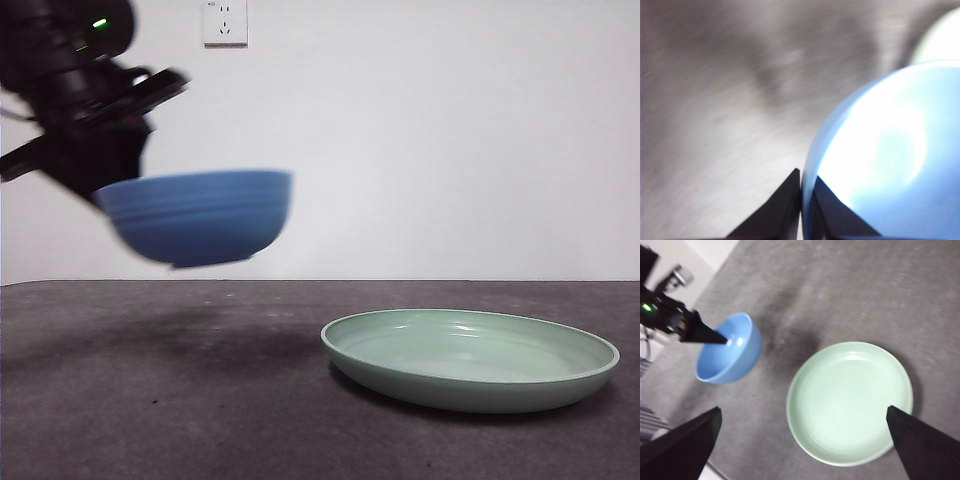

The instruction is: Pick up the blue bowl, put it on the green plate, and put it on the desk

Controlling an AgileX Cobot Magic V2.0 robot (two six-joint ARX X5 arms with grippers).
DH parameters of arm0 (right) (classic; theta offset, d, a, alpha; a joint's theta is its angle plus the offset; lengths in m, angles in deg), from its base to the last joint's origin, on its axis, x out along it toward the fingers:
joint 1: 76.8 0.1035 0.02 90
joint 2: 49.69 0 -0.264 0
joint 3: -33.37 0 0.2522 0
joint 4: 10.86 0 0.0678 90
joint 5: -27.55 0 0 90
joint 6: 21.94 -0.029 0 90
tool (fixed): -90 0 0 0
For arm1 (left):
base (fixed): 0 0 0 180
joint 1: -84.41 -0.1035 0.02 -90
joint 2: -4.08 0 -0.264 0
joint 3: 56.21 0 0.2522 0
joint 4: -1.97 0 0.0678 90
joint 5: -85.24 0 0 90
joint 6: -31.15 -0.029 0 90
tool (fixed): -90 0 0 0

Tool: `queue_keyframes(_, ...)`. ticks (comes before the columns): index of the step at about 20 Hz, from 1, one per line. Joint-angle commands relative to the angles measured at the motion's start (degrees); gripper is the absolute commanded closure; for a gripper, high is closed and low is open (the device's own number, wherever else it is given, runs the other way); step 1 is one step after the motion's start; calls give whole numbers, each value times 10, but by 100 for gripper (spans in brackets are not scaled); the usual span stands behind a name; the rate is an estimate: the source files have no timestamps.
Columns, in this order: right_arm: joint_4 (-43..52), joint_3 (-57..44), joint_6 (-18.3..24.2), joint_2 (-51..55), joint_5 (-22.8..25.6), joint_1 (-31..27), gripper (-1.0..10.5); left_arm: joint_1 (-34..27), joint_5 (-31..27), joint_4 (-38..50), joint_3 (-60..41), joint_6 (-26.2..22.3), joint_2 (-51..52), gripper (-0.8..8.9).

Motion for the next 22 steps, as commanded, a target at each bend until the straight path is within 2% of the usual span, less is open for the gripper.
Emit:
queue_keyframes(1, -26, 10, 21, 16, 29, -1, 367, 37, 0, -21, 79, -7, -51, 796)
queue_keyframes(6, -79, 10, 28, 73, 83, -1, 367, 126, -2, -44, 214, -5, -173, 796)
queue_keyframes(8, -87, 10, 30, 97, 104, -1, 367, 162, -30, -46, 261, -5, -223, 796)
queue_keyframes(10, -89, 10, 31, 116, 105, -1, 367, 189, -53, -69, 316, -10, -270, 796)
queue_keyframes(14, -92, 10, 31, 131, 109, -1, 367, 225, -57, -83, 402, -12, -342, 796)
queue_keyframes(16, -93, 10, 31, 131, 111, -1, 367, 236, -77, -80, 414, -12, -360, 796)
queue_keyframes(22, -90, 10, 36, 131, 119, -1, 367, 240, -79, -78, 415, -24, -372, 796)
